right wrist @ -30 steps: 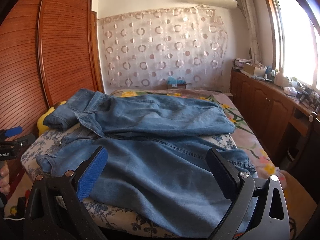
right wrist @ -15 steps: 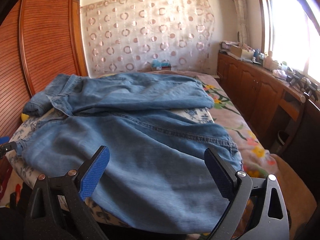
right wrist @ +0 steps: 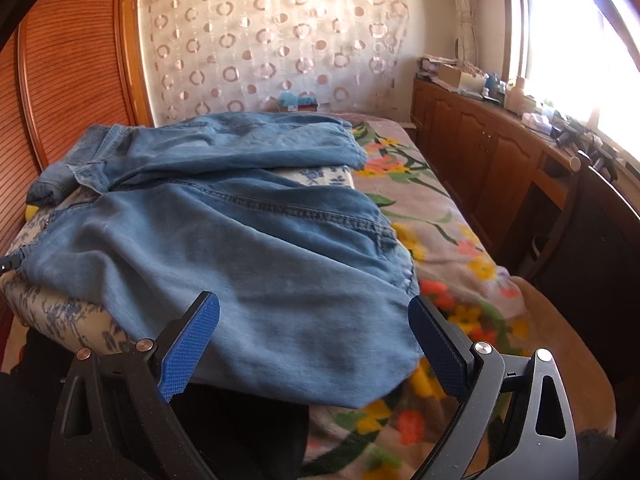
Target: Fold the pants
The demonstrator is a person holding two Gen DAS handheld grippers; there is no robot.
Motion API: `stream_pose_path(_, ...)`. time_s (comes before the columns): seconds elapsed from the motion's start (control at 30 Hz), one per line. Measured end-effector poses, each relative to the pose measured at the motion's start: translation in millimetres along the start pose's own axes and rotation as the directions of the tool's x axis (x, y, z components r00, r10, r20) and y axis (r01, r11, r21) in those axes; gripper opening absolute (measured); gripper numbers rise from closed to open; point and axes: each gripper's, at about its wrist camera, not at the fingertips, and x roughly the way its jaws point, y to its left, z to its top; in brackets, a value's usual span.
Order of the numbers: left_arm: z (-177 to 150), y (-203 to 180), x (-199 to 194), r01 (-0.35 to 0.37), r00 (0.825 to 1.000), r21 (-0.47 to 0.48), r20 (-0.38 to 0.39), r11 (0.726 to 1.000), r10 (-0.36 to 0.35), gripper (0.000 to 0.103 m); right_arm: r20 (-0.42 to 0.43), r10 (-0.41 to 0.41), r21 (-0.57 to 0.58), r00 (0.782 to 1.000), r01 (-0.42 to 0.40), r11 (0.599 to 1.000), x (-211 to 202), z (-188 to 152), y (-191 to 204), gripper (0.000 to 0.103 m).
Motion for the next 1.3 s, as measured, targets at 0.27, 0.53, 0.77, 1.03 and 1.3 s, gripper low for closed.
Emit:
stream_pose_path(0.27, 8, -11, -17, 0.024, 0.999, 0.050, 0.029, 0.998, -0.025, 0.016, -0.058, 0.017, 0.041, 0.998, -0.015, 0.999, 13, -8, -16, 0.096)
stream_pose_path(0.53, 34, -8, -67, 0.010, 0.991, 0.053, 0.136, 0.999, -0.017, 0.013, -0.063, 0.011, 0.070, 0.998, -0.007, 0.998, 11, -13, -27, 0.096)
stream_pose_path(0.77, 31, 0, -63, -0.031, 0.996, 0.081, 0.090, 0.996, 0.023, 0.015, -0.060, 0.008, 0.077, 0.998, -0.004, 0.997, 9, -12, -31, 0.095)
stream_pose_path(1.03, 20, 0, -45, -0.036, 0.998, 0.063, 0.058, 0.997, 0.032, 0.015, -0.081, 0.015, 0.045, 0.997, -0.011, 0.999, -5, -24, -41, 0.095)
stream_pose_path(1.3, 23, -4, -42, -0.042, 0.998, 0.071, 0.056, 0.997, 0.038, 0.015, -0.138, 0.041, -0.036, 0.990, -0.047, 0.998, 1, -36, -31, 0.091)
